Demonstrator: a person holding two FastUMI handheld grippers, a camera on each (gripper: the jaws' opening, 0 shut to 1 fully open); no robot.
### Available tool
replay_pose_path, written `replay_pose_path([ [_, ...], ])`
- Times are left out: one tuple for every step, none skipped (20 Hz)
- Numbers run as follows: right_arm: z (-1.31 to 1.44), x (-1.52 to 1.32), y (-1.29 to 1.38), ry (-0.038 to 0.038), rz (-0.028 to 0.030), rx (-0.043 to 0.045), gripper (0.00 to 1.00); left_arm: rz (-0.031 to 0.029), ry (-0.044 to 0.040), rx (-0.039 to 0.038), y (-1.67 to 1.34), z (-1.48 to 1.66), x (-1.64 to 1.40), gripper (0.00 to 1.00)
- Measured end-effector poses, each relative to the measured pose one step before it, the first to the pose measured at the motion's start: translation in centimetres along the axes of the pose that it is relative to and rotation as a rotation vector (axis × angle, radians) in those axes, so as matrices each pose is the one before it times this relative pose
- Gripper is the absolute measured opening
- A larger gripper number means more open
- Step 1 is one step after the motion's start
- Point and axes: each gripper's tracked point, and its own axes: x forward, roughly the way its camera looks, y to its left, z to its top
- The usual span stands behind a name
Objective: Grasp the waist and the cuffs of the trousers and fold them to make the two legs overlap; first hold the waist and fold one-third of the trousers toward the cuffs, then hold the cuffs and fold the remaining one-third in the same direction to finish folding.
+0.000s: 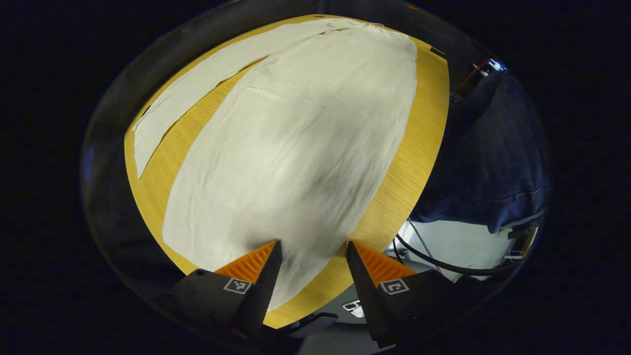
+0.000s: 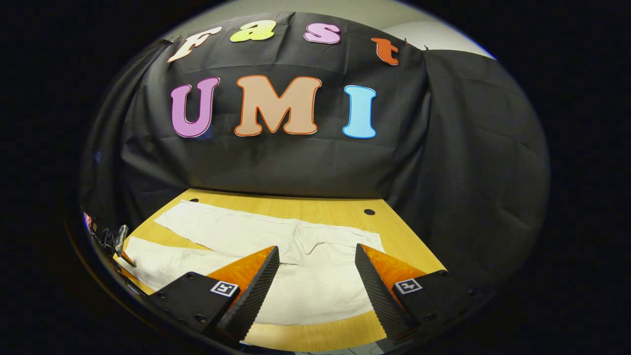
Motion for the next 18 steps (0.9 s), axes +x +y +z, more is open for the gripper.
replay_pose_path([
  [0.145, 0.121, -0.069, -0.00059, -0.00107, 0.00651, 0.98, -0.00174, -0.00288, 0.00735, 0.046, 0.061, -0.093, 0.79],
  [-0.032, 0.092, 0.022, -0.00048, 0.00007, 0.00622, 0.99, -0.00692, 0.00845, 0.00584, -0.014, 0.01, -0.11, 0.78],
  [0.048, 0.141, -0.108, 0.00219, -0.00032, 0.00338, 0.99, -0.00435, 0.00648, 0.01022, 0.078, -0.084, 0.015, 0.76],
  [-0.288, 0.239, 0.146, 0.00587, 0.00057, -0.00218, 0.99, -0.00236, 0.01286, 0.01203, 0.068, -0.065, 0.114, 0.76],
  [-0.104, 0.309, -0.04, 0.00296, -0.00211, -0.01155, 0.99, -0.00286, 0.01492, 0.01414, 0.081, -0.14, -0.155, 0.73],
  [0.046, 0.296, -0.078, 0.0012, 0.00141, -0.01341, 0.99, -0.00117, 0.00957, 0.01153, 0.1, 0.119, 0.173, 0.69],
  [0.053, 0.237, -0.057, 0.00235, 0.00283, -0.00992, 0.99, -0.0019, 0.01517, 0.00672, 0.145, -0.116, -0.075, 0.64],
  [-0.142, 0.287, 0.05, 0.00132, 0.00555, -0.00476, 0.99, -0.00086, 0.00595, 0.01326, 0.113, -0.024, 0.059, 0.63],
  [-0.058, 0.208, 0.109, 0.00419, 0.00885, 0.00064, 0.99, -0.00177, 0.00859, 0.01289, 0.185, -0.041, 0.13, 0.59],
  [-0.062, 0.18, -0.048, 0.00232, 0.00787, 0.00125, 0.99, -0.00299, -0.00358, 0.01694, 0.182, 0.001, -0.114, 0.54],
  [0.096, 0.242, -0.114, 0.00143, 0.0065, -0.00301, 0.98, 0.0021, -0.00129, 0.00808, 0.25, 0.023, 0.058, 0.47],
  [-0.075, 0.306, -0.23, 0.00152, 0.00103, -0.00973, 0.98, 0.00251, 0.00154, -0.00263, 0.344, -0.032, -0.053, 0.43],
  [-0.155, 0.356, -0.27, 0.00413, -0.00464, -0.01151, 0.99, 0.00698, -0.00428, -0.01528, 0.432, 0.257, 0.178, 0.34],
  [-0.33, 0.207, -0.285, 0.00588, 0.00023, -0.008, 0.97, 0.00543, 0.00261, -0.0153, 0.244, -0.029, 0.067, 0.27],
  [-0.331, 0.201, -0.197, 0.00708, 0.00293, -0.00698, 0.98, 0.00139, -0.00263, -0.0054, 0.178, 0.047, 0.002, 0.14],
  [-0.472, 0.227, -0.044, 0.00858, 0.00799, -0.01019, 0.96, -0.00149, -0.00024, 0.00065, 0.082, -0.088, -0.233, 0.08],
  [-0.575, 0.249, -0.205, 0.01316, 0.00661, -0.01957, 0.98, -0.00826, -0.00231, -0.00184, -0.015, 0.155, 0.179, 0.02],
  [-0.924, 0.323, -0.255, 0.01999, 0.00356, -0.03081, 0.96, -0.01086, 0.00044, -0.00813, 0.049, 0.105, 0.01, 0.01],
])
